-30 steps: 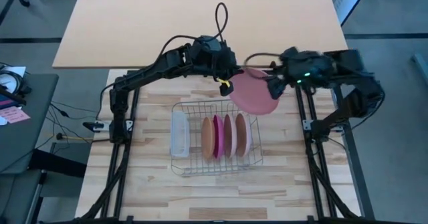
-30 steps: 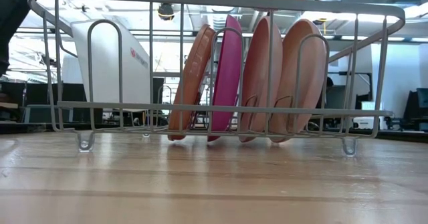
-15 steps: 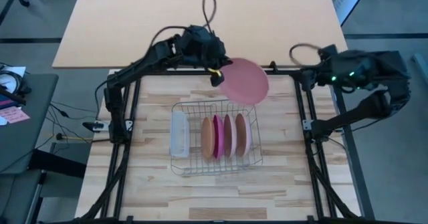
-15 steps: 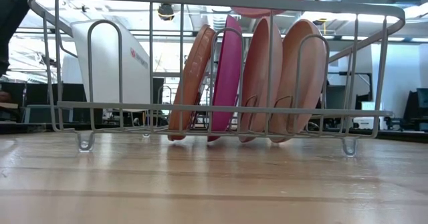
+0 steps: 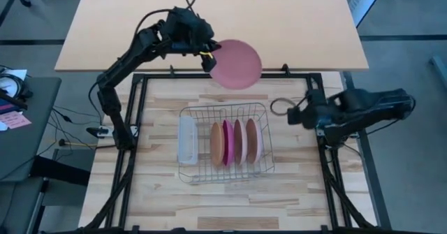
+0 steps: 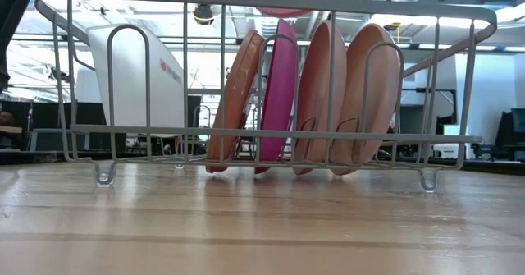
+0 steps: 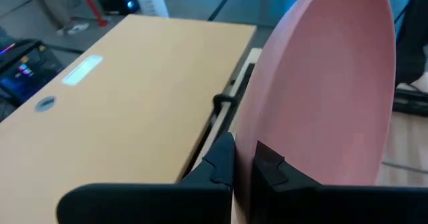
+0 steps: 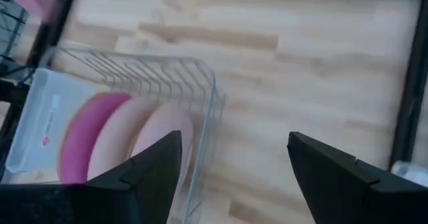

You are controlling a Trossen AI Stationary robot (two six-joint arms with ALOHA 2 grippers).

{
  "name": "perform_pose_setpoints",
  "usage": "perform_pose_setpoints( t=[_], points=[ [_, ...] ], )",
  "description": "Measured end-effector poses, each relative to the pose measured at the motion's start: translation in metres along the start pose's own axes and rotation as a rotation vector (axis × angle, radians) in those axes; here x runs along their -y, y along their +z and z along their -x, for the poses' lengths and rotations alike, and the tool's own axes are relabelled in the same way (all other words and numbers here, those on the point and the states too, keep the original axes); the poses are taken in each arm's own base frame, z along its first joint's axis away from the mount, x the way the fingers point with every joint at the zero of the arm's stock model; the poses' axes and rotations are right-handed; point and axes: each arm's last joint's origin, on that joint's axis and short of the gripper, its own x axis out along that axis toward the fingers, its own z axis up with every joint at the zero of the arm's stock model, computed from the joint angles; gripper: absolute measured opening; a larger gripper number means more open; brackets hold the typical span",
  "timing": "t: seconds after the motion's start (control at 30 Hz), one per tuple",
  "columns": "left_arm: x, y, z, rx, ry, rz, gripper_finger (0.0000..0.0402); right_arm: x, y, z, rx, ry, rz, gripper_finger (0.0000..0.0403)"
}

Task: Sort dishes
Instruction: Put the light pink plate in the dish rack

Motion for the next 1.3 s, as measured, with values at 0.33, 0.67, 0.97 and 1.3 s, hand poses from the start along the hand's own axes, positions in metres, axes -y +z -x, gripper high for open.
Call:
perform_pose_setpoints(
  t=[0.33,0.67,0.97,1.3],
  points=[
    [-0.023,-0.005,0.015,-0.033,0.058,0.001,0.0002,-0.012,-0.064,-0.049,-0.164,-0.103,-0.092,0.0201],
    [-0.022,-0.005,0.023,-0.029,0.044,0.016,0.0004,-0.029,-0.091,-0.075,-0.246,-0.271,-0.099,0.0060],
    [-0.019,-0.005,0.026,-0.039,0.019,-0.005,0.0006,-0.057,-0.108,-0.117,-0.292,-0.310,-0.034,0.0006],
    [-0.011,-0.004,0.043,-0.042,-0.004,-0.042,0.0006,-0.078,-0.111,-0.140,-0.349,-0.206,-0.052,0.0003]
  ],
)
